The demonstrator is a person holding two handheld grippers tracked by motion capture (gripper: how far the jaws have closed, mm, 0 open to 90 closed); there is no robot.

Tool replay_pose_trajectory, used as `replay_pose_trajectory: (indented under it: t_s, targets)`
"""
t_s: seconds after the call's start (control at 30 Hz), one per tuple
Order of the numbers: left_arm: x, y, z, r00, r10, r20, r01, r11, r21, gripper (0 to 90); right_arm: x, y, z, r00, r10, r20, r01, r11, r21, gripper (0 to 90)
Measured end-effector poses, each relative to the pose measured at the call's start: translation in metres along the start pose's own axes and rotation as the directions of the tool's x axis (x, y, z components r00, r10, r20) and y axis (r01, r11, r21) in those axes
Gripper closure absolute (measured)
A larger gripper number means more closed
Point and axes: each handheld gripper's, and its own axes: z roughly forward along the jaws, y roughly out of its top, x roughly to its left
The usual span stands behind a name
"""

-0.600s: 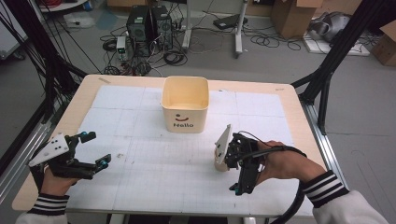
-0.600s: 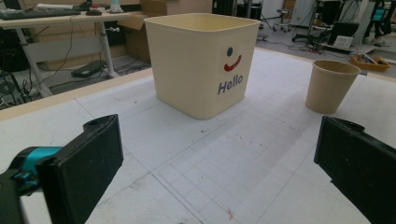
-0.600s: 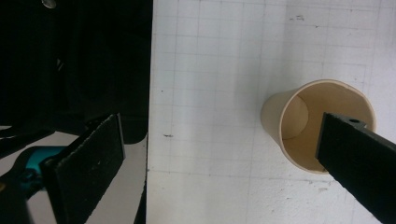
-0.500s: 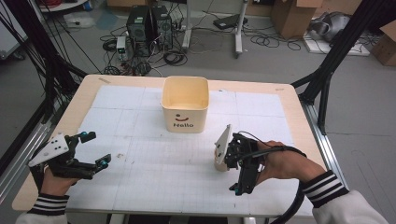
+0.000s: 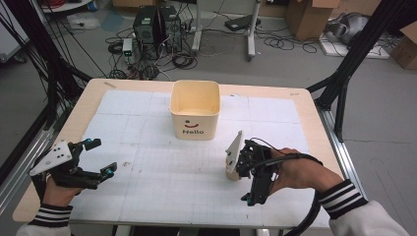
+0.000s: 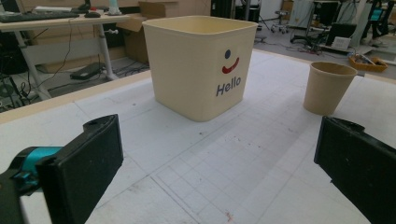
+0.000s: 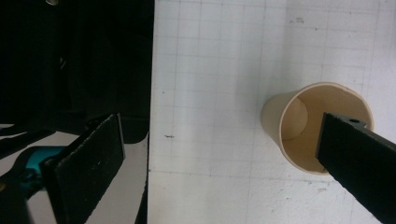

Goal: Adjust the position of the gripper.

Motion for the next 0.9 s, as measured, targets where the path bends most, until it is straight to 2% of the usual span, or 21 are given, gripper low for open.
replay_pose_trajectory:
  t_s: [0.17,0.47,0.9]
  targets:
    - [0.0,0.0,-0.002,1.0,0.005,-0.001,-0.005,1.0,0.002,1.7,-0.002,0.002,-0.002,0.9999,-0.006,0.011,0.006,1.0,-0.002,0.2]
    - [0.001,0.001,-0.003,1.0,0.001,0.0,-0.001,1.0,-0.006,1.7,-0.011,0.0,-0.003,0.9994,0.03,0.019,-0.029,1.0,-0.011,0.2]
    - [0.002,0.001,-0.001,1.0,-0.001,0.001,0.001,1.0,-0.004,1.7,-0.035,-0.005,0.0,0.9963,0.084,0.017,-0.083,0.996,-0.023,0.2]
